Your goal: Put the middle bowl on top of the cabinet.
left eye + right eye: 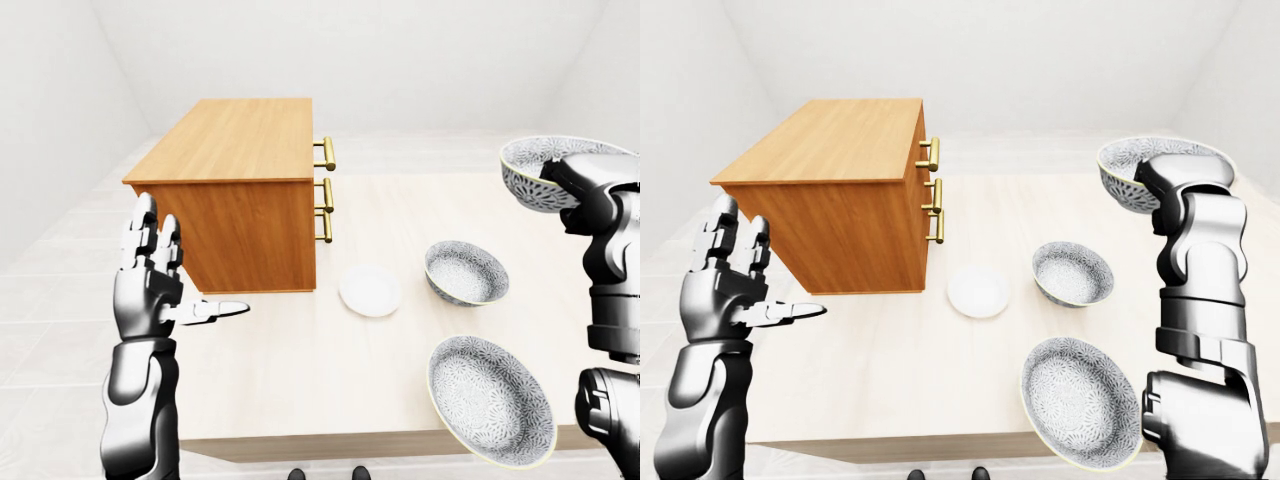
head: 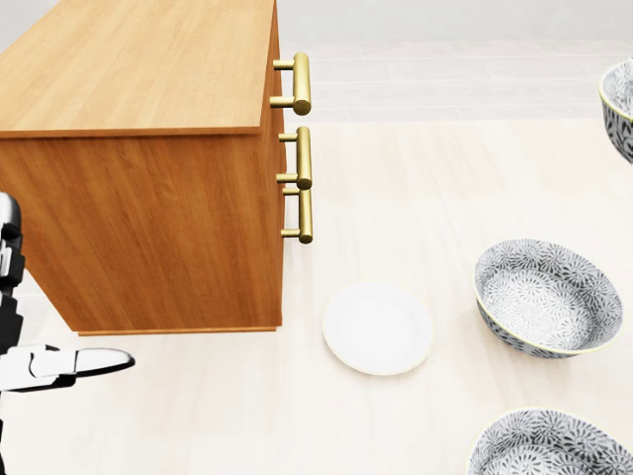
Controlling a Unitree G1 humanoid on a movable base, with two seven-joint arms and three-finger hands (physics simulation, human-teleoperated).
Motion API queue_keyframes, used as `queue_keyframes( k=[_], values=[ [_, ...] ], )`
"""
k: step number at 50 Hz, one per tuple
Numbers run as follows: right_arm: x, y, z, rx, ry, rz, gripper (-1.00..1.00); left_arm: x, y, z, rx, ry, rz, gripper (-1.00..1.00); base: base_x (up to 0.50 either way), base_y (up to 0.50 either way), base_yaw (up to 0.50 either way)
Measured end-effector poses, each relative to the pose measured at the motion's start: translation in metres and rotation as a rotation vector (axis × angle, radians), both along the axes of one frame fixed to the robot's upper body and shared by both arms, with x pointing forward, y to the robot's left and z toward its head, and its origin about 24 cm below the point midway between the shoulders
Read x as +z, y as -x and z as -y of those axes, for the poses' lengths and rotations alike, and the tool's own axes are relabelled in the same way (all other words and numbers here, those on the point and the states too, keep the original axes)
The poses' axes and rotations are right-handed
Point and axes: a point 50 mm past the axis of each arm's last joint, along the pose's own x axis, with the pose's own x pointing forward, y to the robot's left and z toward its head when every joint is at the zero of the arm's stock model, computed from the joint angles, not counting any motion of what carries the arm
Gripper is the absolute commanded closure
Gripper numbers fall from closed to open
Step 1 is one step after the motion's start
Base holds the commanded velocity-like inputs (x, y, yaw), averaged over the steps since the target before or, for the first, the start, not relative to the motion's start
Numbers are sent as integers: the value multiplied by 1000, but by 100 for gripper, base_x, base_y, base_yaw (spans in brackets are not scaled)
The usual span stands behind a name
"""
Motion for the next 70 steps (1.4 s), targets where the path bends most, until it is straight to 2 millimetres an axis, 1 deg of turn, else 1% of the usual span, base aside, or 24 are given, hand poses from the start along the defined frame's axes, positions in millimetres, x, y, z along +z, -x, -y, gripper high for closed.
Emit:
queue_keyframes(
  k=[9,21,28,37,42,48,61,70],
  values=[
    [33,-33,-31,75,-21,76,100,-1,2,-1,0,-7,-4,-100,0,0,0],
    [75,-71,-76,208,-141,206,100,-7,6,1,-9,-27,-31,-100,0,0,0],
    [93,-83,-108,289,-203,249,100,-11,5,1,-13,-32,-50,-100,0,0,0],
    [110,-90,-149,391,-272,272,100,-13,6,0,-15,-37,-63,-100,0,0,0],
    [116,-91,-170,442,-307,271,100,-16,6,-1,-14,-40,-75,-100,0,0,0],
    [117,-92,-190,490,-329,264,100,-19,6,-3,-12,-40,-87,-100,0,0,0],
    [109,-92,-231,582,-368,215,100,-25,3,-7,-7,-37,-115,-100,0,0,0],
    [104,-91,-255,636,-381,185,100,-29,2,-6,-12,-41,-134,-100,0,0,0]
  ],
)
